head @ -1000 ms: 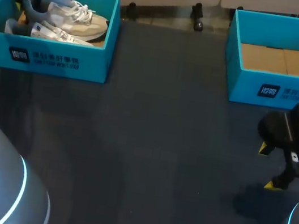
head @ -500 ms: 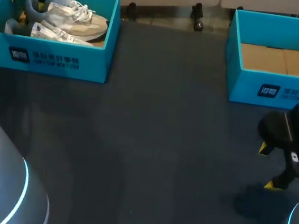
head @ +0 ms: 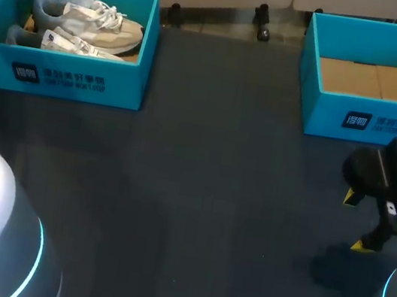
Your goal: Take the shoe out of the shoebox, open the shoe tongue, remove and reinsert the insole, then place the shoe into the shoebox
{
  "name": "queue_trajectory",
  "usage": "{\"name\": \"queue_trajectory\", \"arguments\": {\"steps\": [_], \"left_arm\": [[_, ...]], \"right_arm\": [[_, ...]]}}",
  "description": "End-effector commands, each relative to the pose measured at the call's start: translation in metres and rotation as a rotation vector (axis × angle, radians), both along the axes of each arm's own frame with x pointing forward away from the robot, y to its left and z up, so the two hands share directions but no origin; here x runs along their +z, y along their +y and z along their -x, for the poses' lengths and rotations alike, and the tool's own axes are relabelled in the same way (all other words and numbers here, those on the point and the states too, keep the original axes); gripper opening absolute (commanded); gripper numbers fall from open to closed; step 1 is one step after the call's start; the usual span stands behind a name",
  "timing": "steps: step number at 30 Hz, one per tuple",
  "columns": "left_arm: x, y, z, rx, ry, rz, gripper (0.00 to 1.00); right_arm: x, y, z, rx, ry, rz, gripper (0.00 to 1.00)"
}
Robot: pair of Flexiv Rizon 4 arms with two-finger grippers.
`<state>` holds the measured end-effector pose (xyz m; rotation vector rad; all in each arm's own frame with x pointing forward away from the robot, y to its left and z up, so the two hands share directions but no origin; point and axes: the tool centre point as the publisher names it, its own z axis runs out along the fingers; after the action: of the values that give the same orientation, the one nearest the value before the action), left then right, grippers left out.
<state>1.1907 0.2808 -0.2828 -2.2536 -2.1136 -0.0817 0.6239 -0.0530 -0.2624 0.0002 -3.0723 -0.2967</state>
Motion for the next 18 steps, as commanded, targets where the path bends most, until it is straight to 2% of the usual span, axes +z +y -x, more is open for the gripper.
{"name": "queue_trajectory", "arguments": {"steps": [1, 8, 18], "left_arm": [[0.022, 0.001, 0.036, -0.003, -0.048, -0.001, 1.0], [0.041, 0.006, 0.065, -0.015, -0.041, 0.001, 1.0], [0.048, 0.012, 0.098, -0.044, -0.016, -0.002, 1.0]], "right_arm": [[-0.001, 0.0, 0.0, 0.0, -0.001, 0.002, 1.0], [-0.001, 0.0, 0.0, 0.0, -0.001, 0.002, 1.0], [-0.001, 0.0, 0.0, 0.0, -0.001, 0.002, 1.0]]}}
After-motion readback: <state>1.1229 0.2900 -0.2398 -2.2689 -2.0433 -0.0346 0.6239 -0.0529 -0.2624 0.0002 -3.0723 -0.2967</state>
